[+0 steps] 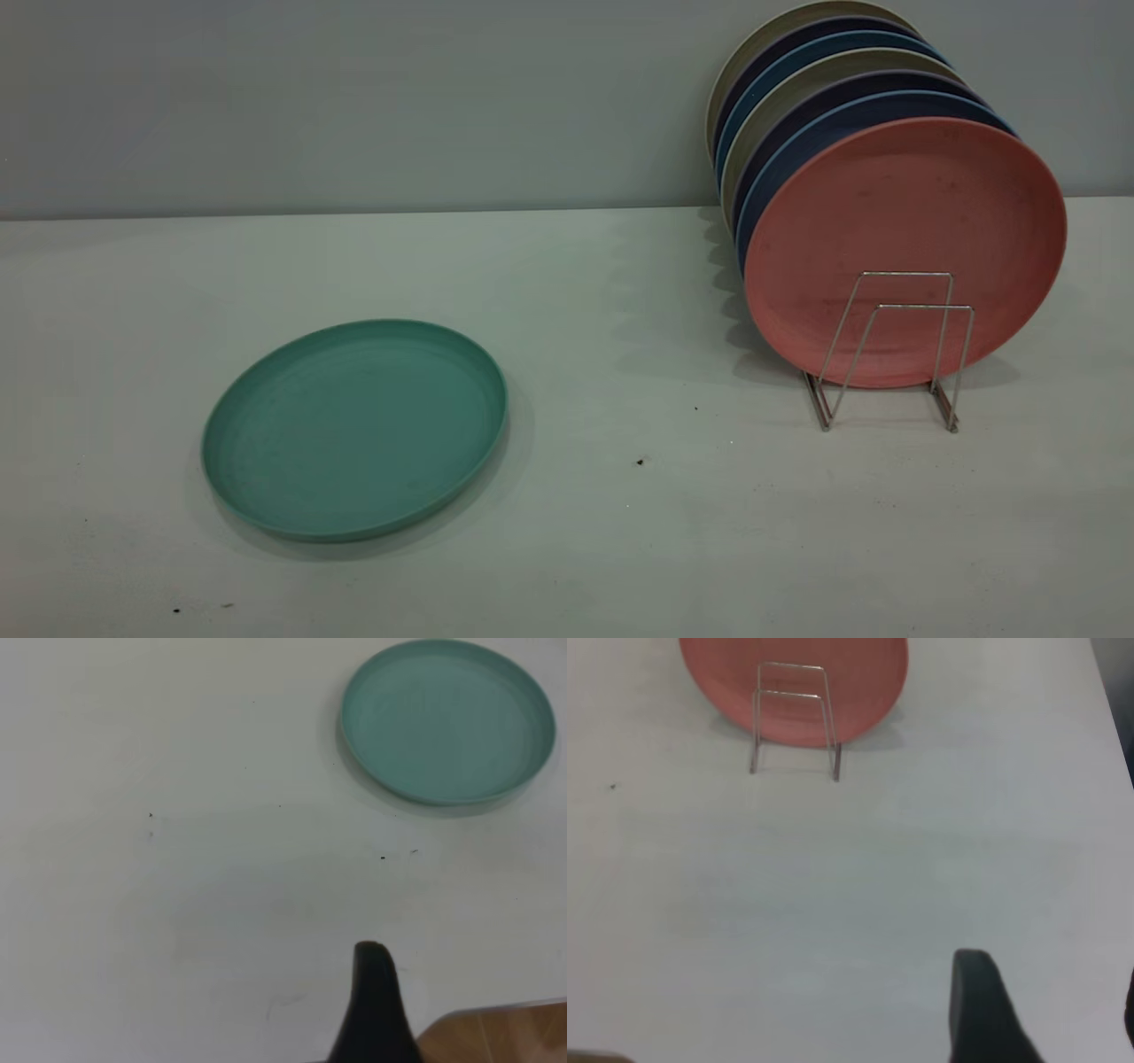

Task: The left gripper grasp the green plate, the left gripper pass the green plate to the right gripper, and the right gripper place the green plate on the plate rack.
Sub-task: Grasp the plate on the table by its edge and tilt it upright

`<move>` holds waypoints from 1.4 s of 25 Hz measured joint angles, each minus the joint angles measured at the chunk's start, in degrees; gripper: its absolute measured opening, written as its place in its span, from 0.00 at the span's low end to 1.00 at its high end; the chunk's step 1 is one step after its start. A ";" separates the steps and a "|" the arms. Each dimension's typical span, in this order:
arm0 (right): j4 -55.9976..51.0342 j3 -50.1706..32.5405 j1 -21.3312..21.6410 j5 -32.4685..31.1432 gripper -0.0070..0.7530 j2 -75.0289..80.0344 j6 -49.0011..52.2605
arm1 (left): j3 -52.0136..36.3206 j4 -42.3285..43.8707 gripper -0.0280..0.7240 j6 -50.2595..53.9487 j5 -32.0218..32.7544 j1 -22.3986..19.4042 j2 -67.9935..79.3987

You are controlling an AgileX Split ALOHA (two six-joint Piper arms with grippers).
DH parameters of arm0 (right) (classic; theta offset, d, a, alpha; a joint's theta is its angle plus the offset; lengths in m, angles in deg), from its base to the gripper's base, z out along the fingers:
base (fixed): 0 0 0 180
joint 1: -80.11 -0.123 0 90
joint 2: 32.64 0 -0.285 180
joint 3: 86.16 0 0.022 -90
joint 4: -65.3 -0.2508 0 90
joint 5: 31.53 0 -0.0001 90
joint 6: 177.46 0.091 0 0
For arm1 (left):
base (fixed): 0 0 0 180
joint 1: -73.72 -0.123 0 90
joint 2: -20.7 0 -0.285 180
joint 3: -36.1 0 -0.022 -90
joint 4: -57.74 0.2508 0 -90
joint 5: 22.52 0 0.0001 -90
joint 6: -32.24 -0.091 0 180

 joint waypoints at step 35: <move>-26.48 12.65 -1.02 32.90 0.67 60.34 -26.49 | 18.13 -6.54 0.82 -5.93 -28.37 0.00 67.46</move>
